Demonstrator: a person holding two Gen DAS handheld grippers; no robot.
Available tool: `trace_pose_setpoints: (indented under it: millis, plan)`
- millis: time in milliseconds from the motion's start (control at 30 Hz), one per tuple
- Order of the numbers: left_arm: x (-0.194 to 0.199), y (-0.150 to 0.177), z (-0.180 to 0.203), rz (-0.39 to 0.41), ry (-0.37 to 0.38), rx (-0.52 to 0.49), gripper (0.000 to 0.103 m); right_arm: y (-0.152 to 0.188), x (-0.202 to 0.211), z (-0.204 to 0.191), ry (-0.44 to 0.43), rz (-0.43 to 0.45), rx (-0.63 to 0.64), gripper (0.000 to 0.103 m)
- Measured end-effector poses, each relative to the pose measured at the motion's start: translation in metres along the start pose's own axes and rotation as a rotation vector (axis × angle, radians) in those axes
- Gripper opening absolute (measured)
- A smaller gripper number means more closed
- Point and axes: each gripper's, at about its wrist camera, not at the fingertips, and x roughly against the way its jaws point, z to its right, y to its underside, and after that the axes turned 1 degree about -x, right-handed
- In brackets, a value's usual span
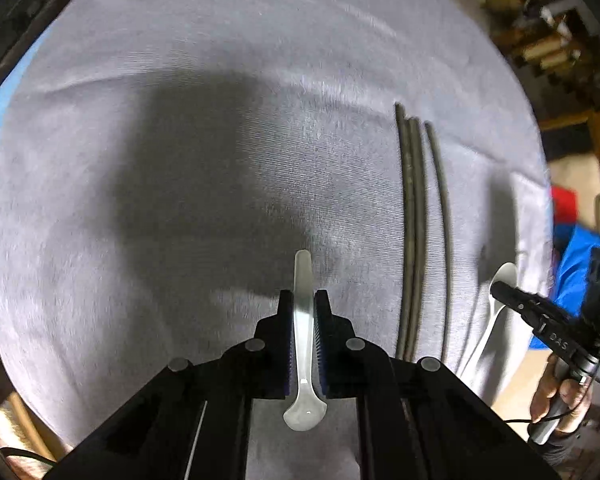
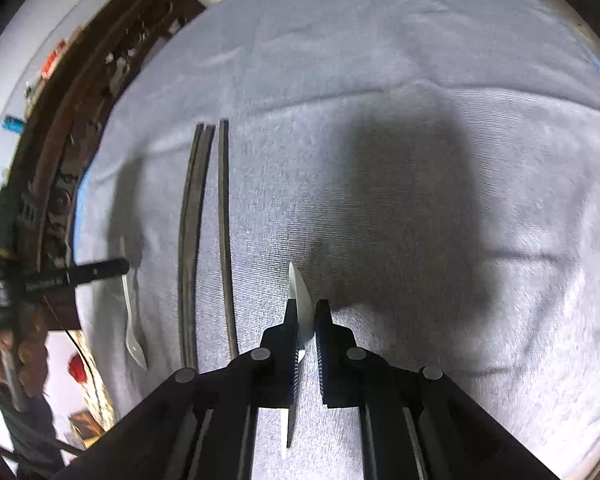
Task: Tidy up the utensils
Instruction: 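Lift the white spoon with the left tool while the right tool carries the slim utensil, then lower both white utensils into the black holder and open both tools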
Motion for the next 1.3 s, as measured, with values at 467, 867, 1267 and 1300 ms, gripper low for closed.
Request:
trace_pose_setpoints:
  millis: [467,867,1267,1300]
  plan:
    - [0.074,0.082,-0.020,0.311,0.148,0.101,0.010,0.068,0.095,0.006,-0.101,0.310,-0.104,0.008]
    - [0.130,0.155,-0.022,0.527,0.275,0.176,0.010,0.126,0.162,-0.036,-0.185,0.568,-0.088,0.008]
    - [0.123,0.201,0.009,0.676,0.300,0.139,0.010,0.156,0.144,-0.073,-0.133,0.648,-0.009,0.008]
    - [0.121,0.204,0.012,0.683,0.300,0.136,0.010,0.157,0.141,-0.074,-0.132,0.647,-0.008,0.008]
